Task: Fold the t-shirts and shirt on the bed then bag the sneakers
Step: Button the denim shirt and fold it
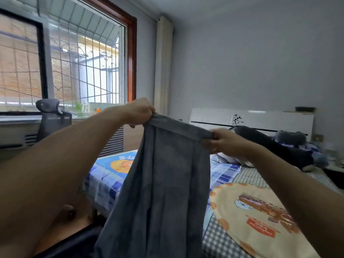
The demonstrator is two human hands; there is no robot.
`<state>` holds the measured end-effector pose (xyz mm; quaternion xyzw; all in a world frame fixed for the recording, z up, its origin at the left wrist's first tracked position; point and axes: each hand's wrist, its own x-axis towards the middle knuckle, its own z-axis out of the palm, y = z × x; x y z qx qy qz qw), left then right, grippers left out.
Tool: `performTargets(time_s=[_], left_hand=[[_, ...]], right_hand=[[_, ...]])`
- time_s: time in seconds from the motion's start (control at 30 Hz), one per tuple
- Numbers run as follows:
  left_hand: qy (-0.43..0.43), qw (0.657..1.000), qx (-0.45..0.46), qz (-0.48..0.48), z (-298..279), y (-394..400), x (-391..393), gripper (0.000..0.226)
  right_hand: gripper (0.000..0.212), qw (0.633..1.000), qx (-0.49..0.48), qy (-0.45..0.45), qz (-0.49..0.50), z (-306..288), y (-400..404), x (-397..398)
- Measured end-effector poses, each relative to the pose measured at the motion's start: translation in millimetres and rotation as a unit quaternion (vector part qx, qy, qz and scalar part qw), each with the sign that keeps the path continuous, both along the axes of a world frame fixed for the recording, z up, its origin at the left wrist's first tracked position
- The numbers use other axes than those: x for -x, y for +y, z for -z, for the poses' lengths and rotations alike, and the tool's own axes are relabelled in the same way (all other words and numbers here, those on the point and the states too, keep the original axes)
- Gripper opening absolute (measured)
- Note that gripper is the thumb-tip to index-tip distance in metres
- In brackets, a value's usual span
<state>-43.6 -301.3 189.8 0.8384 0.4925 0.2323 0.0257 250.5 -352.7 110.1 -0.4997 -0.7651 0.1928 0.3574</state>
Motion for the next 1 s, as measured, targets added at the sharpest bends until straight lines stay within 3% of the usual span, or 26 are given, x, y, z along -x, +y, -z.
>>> performTargets(time_s=[0.03,0.1,0.2,0.23,0.27,0.33,0.37,0.43,0.5,0.6,0.7,0.77,0.87,1.0], left_hand=[[-0.008,0.999,-0.041,-0.024,-2,3,-2,0.026],[-0.064,0.994,-0.083,-0.006,-9,6,-10,0.020],[-0.204,0.974,-0.040,0.089,1,10,-27,0.093],[-0.239,0.966,-0.015,0.099,21,18,-32,0.102],[-0.242,0.965,0.011,0.099,46,29,-38,0.088],[-0.164,0.985,0.018,0.048,106,60,-46,0.024],[-0.142,0.990,0.007,0.018,129,70,-47,0.016],[-0.185,0.982,-0.037,-0.016,150,83,-53,0.029],[-0.198,0.975,-0.099,0.014,137,77,-67,0.041],[-0.125,0.970,-0.191,0.089,89,74,-92,0.047],[-0.128,0.949,-0.270,0.095,42,83,-118,0.042],[-0.110,0.956,-0.263,0.067,38,108,-145,0.033],[0.021,0.987,-0.149,0.057,100,168,-201,0.033],[0.082,0.990,-0.086,0.076,175,282,-274,0.063]], right_hand=[[0.006,0.997,-0.024,0.069,0.006,-19,-4,1],[0.026,0.977,-0.123,0.170,0.038,-61,-12,4],[0.035,0.914,-0.221,0.331,0.078,-108,-18,-10],[0.033,0.895,-0.227,0.368,0.105,-112,-17,-20],[0.028,0.889,-0.219,0.370,0.158,-107,-19,-31],[0.016,0.908,-0.198,0.225,0.294,-76,-27,-57],[0.010,0.908,-0.191,0.114,0.354,-55,-33,-72],[0.010,0.876,-0.198,-0.040,0.438,-20,-52,-100],[0.016,0.829,-0.231,-0.118,0.496,-4,-65,-127],[0.018,0.760,-0.323,-0.180,0.535,-26,-74,-164],[0.024,0.712,-0.393,-0.184,0.552,-66,-66,-198],[0.043,0.738,-0.293,-0.141,0.591,-53,-36,-230],[0.052,0.775,-0.096,-0.116,0.614,42,18,-285],[0.053,0.727,-0.135,-0.220,0.637,109,75,-363]])
